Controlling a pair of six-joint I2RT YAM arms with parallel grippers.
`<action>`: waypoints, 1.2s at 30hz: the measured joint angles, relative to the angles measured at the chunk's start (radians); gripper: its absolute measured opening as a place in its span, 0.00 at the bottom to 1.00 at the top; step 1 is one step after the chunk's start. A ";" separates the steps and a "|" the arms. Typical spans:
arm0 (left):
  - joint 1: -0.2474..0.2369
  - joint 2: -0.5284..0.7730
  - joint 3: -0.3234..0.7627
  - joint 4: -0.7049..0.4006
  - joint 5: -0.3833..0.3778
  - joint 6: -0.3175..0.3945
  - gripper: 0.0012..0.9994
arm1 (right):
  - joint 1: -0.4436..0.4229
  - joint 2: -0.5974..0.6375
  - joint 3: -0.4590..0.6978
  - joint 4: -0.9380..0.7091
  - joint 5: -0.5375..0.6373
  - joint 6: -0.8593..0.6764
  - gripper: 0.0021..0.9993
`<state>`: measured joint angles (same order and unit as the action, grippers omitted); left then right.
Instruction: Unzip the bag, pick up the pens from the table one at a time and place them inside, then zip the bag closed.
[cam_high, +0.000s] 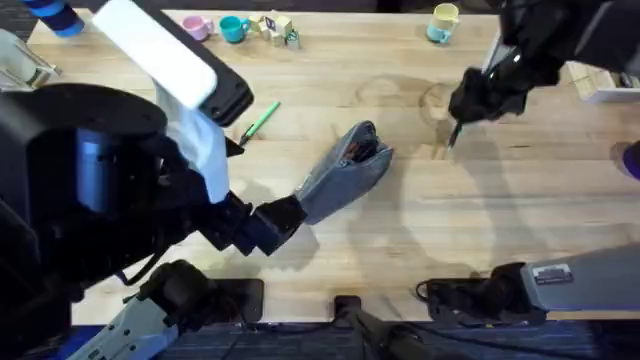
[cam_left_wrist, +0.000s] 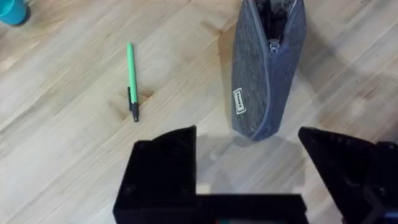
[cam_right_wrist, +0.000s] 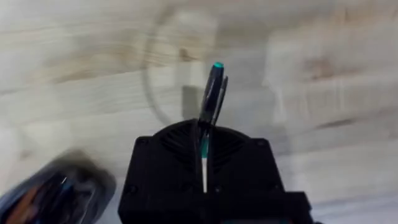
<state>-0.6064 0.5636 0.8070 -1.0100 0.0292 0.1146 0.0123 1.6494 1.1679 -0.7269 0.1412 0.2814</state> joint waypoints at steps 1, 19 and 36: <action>0.000 0.000 0.000 0.000 0.000 0.000 0.99 | 0.015 -0.032 0.008 0.000 0.000 -0.026 0.03; 0.000 0.000 0.000 0.000 0.000 0.000 0.99 | 0.386 -0.219 0.029 -0.063 -0.004 -1.222 0.03; 0.000 0.000 0.000 -0.032 0.000 0.000 0.99 | 0.501 -0.208 0.029 -0.138 -0.001 -1.826 0.03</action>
<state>-0.6064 0.5636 0.8070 -1.0422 0.0292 0.1146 0.5131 1.4414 1.1969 -0.8646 0.1406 -1.5443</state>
